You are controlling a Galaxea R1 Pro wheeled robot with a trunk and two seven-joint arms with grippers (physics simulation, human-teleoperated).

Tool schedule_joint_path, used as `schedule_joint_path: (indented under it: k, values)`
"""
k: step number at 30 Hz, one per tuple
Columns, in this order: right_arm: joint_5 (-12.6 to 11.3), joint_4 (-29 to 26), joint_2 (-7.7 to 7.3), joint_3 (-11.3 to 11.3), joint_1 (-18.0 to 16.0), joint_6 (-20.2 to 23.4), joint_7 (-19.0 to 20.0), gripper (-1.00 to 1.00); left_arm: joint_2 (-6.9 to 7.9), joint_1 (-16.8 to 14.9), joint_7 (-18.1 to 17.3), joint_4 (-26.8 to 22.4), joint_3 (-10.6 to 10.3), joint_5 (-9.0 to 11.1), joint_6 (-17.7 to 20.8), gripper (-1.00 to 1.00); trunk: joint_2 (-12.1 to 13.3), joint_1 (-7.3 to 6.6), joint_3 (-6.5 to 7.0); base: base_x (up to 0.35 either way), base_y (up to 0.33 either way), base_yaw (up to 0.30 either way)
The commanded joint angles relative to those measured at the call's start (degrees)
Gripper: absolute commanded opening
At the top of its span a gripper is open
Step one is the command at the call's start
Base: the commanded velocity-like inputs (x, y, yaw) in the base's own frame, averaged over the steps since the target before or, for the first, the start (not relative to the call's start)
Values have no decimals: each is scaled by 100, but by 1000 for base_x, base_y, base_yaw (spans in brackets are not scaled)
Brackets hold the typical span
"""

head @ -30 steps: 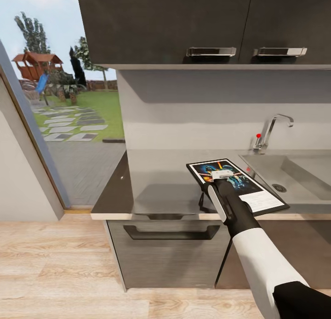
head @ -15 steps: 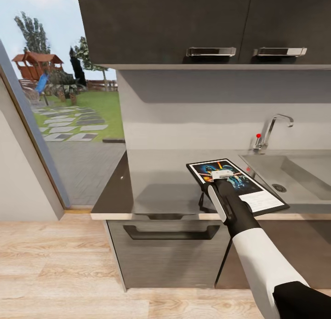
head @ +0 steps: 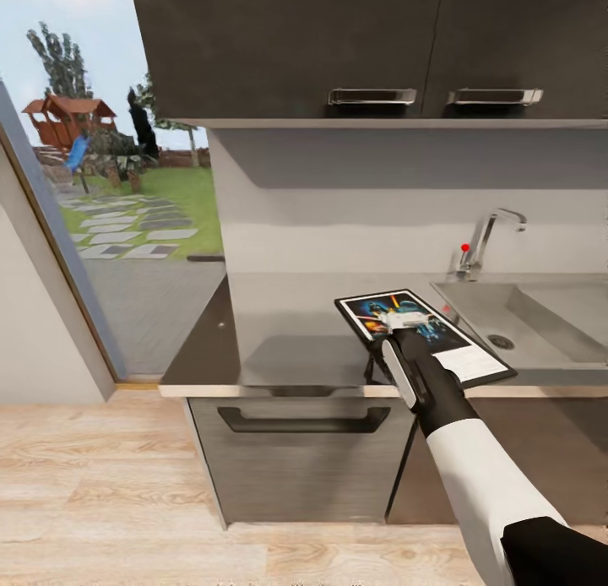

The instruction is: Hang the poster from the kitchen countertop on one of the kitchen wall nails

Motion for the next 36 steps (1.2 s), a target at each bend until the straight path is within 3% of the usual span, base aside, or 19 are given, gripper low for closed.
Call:
schedule_joint_path:
  k: [1,8,22,36]
  values:
    - [-48,290,-5,8,-2,26,-47,100,0,3,-5,-9,5,10,-7,100,-2,0,-6,-99,-227,0]
    - [-48,290,-4,8,-2,26,-47,100,0,3,-5,-9,5,10,-7,100,-2,0,-6,-123,-190,0]
    - [-56,233,5,16,-3,18,-47,100,0,3,-5,-16,5,11,-7,100,-2,0,-6,-14,-14,0]
    - [-83,-686,-5,-20,-4,80,-39,100,0,3,-5,-26,5,10,-7,100,-2,0,-6,0,88,0]
